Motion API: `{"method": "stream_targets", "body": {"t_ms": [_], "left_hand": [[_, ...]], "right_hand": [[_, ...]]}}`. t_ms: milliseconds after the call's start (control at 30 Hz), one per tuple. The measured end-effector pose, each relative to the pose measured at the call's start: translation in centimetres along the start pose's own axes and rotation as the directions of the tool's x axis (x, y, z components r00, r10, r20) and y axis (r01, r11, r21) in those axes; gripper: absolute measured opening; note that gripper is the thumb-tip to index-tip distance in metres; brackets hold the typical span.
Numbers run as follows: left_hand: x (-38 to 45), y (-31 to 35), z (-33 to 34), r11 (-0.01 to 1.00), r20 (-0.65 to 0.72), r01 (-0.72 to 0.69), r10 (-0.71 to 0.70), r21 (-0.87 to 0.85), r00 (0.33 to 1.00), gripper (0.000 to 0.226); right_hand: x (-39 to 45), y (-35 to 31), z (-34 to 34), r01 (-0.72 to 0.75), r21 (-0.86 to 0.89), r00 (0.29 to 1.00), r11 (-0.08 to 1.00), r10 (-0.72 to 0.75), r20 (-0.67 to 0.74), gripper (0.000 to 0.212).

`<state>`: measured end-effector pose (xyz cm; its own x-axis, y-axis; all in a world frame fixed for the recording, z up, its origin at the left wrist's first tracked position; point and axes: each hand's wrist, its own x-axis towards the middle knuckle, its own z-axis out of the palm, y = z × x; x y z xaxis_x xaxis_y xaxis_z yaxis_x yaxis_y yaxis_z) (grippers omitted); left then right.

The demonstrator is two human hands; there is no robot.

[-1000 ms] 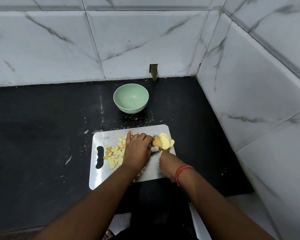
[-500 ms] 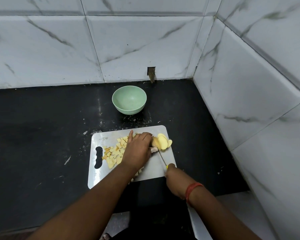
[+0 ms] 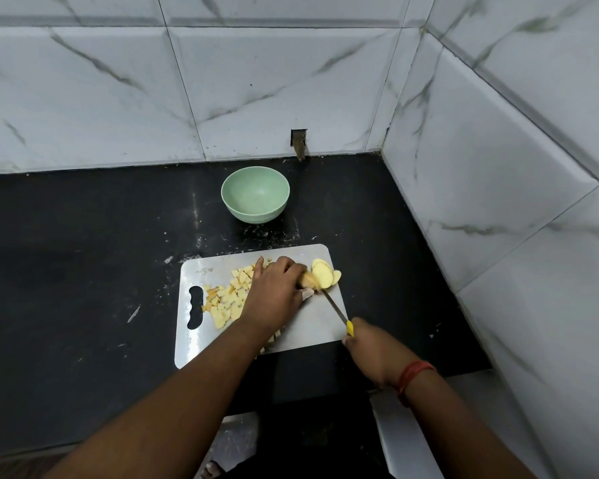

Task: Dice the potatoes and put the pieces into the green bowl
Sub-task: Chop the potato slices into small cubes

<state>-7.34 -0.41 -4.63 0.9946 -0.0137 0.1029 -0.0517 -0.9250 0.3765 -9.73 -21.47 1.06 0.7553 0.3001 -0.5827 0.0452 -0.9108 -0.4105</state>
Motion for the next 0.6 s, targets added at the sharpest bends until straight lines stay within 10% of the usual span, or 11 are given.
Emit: {"method": "stream_targets", "body": {"t_ms": [600], "left_hand": [[-1.5, 0.3, -0.8, 0.982, 0.068, -0.056, 0.044, 0.180, 0.997, 0.045]], "right_hand": [[-0.1, -0.3, -0.2, -0.036, 0.201, 0.999, 0.979, 0.040, -0.012, 0.016]]}}
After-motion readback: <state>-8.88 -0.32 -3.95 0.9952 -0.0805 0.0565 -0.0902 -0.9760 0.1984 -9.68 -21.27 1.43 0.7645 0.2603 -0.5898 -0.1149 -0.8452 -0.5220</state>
